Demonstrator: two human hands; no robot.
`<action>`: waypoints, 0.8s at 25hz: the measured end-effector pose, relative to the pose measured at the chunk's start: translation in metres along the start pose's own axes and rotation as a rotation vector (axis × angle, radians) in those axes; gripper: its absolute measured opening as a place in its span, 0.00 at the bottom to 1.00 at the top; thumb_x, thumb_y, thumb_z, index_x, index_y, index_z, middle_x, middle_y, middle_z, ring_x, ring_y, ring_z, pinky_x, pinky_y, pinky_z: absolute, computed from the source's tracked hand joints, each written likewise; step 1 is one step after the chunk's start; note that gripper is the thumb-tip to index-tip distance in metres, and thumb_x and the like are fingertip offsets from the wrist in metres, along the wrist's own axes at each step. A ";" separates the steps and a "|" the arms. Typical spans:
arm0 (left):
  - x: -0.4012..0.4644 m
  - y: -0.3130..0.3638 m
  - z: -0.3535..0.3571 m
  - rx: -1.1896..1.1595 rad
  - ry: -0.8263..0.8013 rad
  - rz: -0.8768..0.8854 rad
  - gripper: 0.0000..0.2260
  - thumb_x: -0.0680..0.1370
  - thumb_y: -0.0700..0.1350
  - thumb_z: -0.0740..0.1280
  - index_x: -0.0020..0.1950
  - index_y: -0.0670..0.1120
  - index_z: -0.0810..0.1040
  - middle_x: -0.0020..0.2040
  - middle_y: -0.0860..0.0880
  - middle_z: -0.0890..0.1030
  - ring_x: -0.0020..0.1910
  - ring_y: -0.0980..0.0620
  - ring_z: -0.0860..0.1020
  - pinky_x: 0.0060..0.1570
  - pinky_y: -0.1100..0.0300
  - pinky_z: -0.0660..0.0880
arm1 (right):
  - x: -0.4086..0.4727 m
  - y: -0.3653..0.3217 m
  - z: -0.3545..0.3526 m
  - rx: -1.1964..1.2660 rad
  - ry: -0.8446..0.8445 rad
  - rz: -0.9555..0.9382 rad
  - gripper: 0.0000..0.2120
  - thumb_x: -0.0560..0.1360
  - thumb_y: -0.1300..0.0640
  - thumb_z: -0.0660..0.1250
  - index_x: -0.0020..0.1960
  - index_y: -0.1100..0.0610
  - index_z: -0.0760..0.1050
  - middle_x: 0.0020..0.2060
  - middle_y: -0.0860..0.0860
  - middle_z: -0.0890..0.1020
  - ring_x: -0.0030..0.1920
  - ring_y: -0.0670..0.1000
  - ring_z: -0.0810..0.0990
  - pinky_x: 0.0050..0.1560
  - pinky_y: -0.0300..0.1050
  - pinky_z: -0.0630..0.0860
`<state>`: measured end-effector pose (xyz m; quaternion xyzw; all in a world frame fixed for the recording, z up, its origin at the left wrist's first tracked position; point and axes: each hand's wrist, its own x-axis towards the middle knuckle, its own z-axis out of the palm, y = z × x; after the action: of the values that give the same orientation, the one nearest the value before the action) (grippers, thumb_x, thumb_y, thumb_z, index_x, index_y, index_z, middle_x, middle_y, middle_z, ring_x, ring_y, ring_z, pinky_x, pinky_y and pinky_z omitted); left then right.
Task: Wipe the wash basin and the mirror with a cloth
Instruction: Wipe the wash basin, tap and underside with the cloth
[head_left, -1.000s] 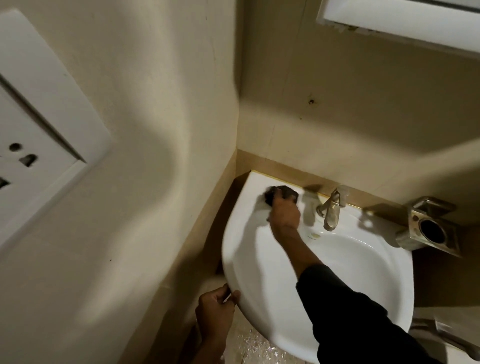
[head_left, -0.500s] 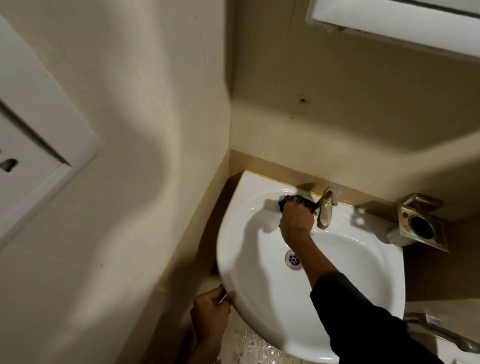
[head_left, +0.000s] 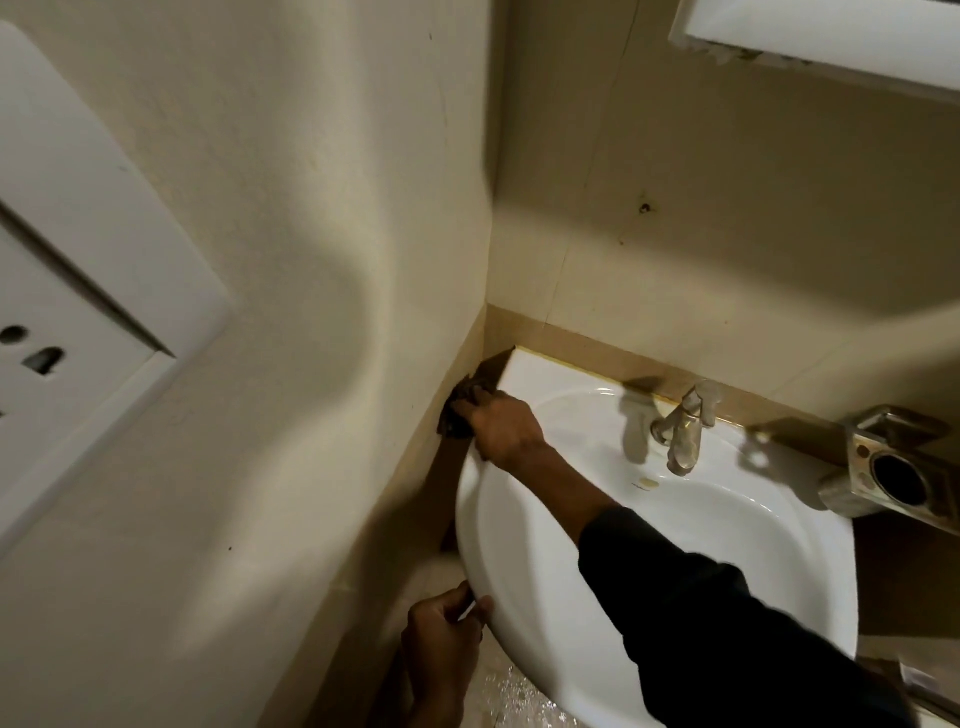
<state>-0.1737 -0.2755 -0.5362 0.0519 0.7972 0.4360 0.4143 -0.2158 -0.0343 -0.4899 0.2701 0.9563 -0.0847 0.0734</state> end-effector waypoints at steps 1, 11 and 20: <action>-0.001 0.001 0.000 0.009 0.003 0.004 0.14 0.71 0.40 0.76 0.54 0.53 0.84 0.31 0.66 0.82 0.35 0.58 0.82 0.47 0.51 0.82 | -0.001 0.005 -0.001 -0.023 -0.026 -0.119 0.29 0.75 0.61 0.66 0.74 0.50 0.65 0.69 0.58 0.70 0.61 0.62 0.74 0.55 0.54 0.75; -0.005 -0.005 0.001 0.046 0.033 0.050 0.16 0.70 0.43 0.76 0.55 0.56 0.83 0.42 0.58 0.86 0.39 0.53 0.85 0.46 0.48 0.82 | -0.042 0.015 0.018 0.038 0.092 -0.155 0.35 0.67 0.67 0.71 0.71 0.50 0.69 0.72 0.58 0.68 0.54 0.63 0.79 0.43 0.51 0.79; -0.001 -0.005 0.001 -0.027 0.021 0.022 0.16 0.70 0.40 0.76 0.49 0.61 0.82 0.32 0.60 0.84 0.33 0.55 0.81 0.48 0.47 0.82 | -0.012 0.057 -0.015 0.010 0.062 0.190 0.37 0.70 0.67 0.68 0.75 0.48 0.62 0.73 0.57 0.66 0.58 0.62 0.76 0.49 0.52 0.75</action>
<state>-0.1713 -0.2787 -0.5396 0.0504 0.7948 0.4520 0.4018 -0.1764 0.0105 -0.4800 0.3626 0.9277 -0.0737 0.0502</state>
